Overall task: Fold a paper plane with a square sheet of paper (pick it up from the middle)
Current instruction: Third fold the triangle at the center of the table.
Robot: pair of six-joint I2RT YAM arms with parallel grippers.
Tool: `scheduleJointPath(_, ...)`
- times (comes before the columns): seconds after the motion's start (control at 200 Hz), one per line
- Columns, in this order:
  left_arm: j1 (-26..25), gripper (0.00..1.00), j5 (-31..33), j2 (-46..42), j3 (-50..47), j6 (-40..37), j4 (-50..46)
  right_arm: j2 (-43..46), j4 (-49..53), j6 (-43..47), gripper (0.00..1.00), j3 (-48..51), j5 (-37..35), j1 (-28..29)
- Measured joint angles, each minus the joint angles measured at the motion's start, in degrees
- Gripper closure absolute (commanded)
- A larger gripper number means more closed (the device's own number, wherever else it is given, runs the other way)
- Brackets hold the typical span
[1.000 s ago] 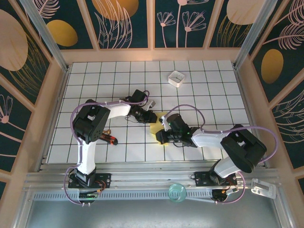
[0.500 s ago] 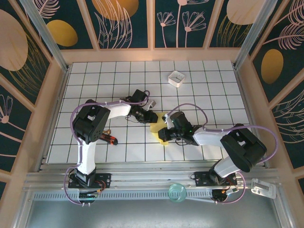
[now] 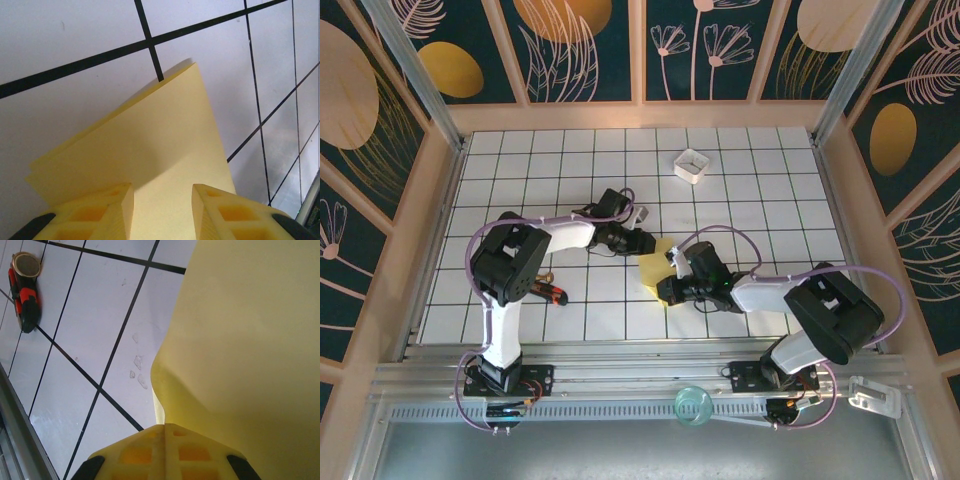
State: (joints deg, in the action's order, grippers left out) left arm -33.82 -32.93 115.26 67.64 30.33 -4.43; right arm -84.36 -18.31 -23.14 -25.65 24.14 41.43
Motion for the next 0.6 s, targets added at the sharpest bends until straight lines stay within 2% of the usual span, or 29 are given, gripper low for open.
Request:
scheduleJointPath(0.425,-1.92,0.64,-1.40,-0.26,-0.59,2.99,3.19,0.00,-0.04,-0.35,1.00,0.00,0.02,0.00)
scheduleJointPath(0.601,-2.73,0.67,-1.57,0.00,-0.57,2.95,3.26,0.00,-0.83,-1.46,1.00,-0.11,0.09,0.00)
